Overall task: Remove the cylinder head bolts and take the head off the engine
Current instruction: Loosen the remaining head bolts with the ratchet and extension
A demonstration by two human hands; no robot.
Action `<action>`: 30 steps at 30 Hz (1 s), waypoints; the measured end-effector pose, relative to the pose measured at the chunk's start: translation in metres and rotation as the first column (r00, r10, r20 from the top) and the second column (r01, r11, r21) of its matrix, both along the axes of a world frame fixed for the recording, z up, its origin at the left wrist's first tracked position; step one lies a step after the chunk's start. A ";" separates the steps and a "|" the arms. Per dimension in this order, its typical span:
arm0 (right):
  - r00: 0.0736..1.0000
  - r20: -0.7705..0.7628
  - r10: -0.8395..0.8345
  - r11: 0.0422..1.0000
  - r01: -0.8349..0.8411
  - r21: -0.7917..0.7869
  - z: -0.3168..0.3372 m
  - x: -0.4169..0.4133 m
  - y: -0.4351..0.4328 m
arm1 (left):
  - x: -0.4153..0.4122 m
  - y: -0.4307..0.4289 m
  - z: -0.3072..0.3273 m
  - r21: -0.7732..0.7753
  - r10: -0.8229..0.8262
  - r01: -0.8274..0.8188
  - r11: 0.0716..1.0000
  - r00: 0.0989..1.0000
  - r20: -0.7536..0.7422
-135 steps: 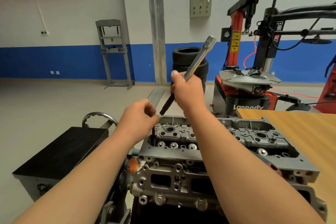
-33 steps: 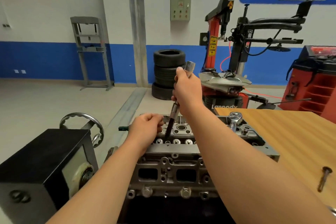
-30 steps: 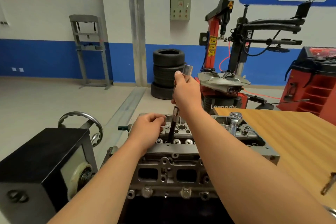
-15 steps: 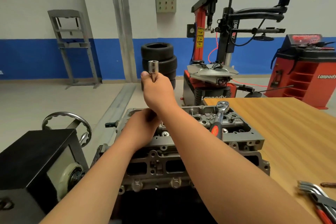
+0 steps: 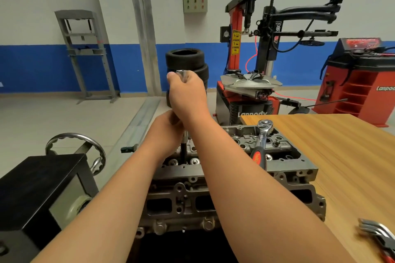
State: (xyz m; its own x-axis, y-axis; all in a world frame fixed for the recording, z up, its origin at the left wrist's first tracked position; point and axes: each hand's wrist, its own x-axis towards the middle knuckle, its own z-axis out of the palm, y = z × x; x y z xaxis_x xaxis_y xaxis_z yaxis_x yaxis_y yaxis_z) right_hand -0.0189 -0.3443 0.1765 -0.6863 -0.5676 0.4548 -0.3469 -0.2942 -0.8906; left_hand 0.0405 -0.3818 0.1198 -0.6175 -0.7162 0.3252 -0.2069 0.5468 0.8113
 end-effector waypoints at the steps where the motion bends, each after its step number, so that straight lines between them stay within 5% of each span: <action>1: 1.000 0.019 0.014 1.000 -0.013 -0.013 -0.001 -0.002 -0.002 | 0.002 -0.003 0.001 0.031 -0.061 0.061 0.998 0.998 -0.024; 4: 0.995 0.076 0.068 0.998 -0.068 0.002 0.001 -0.006 -0.008 | 0.007 -0.012 -0.001 0.108 -0.207 0.221 0.969 0.970 -0.130; 9: 0.980 0.064 0.187 0.980 -0.190 0.050 0.001 -0.013 -0.015 | 0.005 -0.016 -0.009 0.131 -0.207 0.223 0.966 0.970 -0.128; 13: 0.801 0.165 0.575 0.813 -0.582 -0.010 -0.002 -0.029 -0.006 | 0.002 -0.011 -0.013 0.211 -0.241 0.283 0.935 0.948 -0.207; 17: 0.705 0.260 0.660 0.728 -0.685 0.010 0.002 -0.035 0.000 | -0.005 -0.008 -0.012 0.253 -0.257 0.290 0.923 0.954 -0.154; 19: 0.820 0.205 0.534 0.815 -0.564 0.134 0.009 -0.028 0.001 | -0.008 -0.006 -0.007 0.318 -0.249 0.295 0.901 0.952 -0.178; 21: 0.963 0.022 0.268 0.936 -0.266 0.229 0.013 -0.012 -0.001 | -0.007 -0.003 -0.003 0.282 -0.171 0.200 0.938 0.978 -0.124; 24: 0.996 -0.075 0.043 0.999 -0.040 0.033 0.009 0.001 -0.013 | -0.009 0.005 -0.003 0.150 -0.074 0.066 0.986 0.996 0.045; 26: 0.983 -0.010 0.182 0.983 -0.182 0.015 0.013 -0.007 -0.012 | -0.005 0.006 -0.012 0.043 -0.017 0.013 0.999 0.996 0.083; 28: 0.812 0.147 0.564 0.817 -0.575 0.045 0.017 -0.025 -0.007 | 0.005 0.003 -0.022 0.035 -0.096 0.095 0.995 0.995 0.024; 30: 0.677 0.255 0.691 0.703 -0.711 -0.014 0.018 -0.036 -0.002 | 0.013 -0.002 -0.030 0.141 -0.176 0.181 0.973 0.983 -0.050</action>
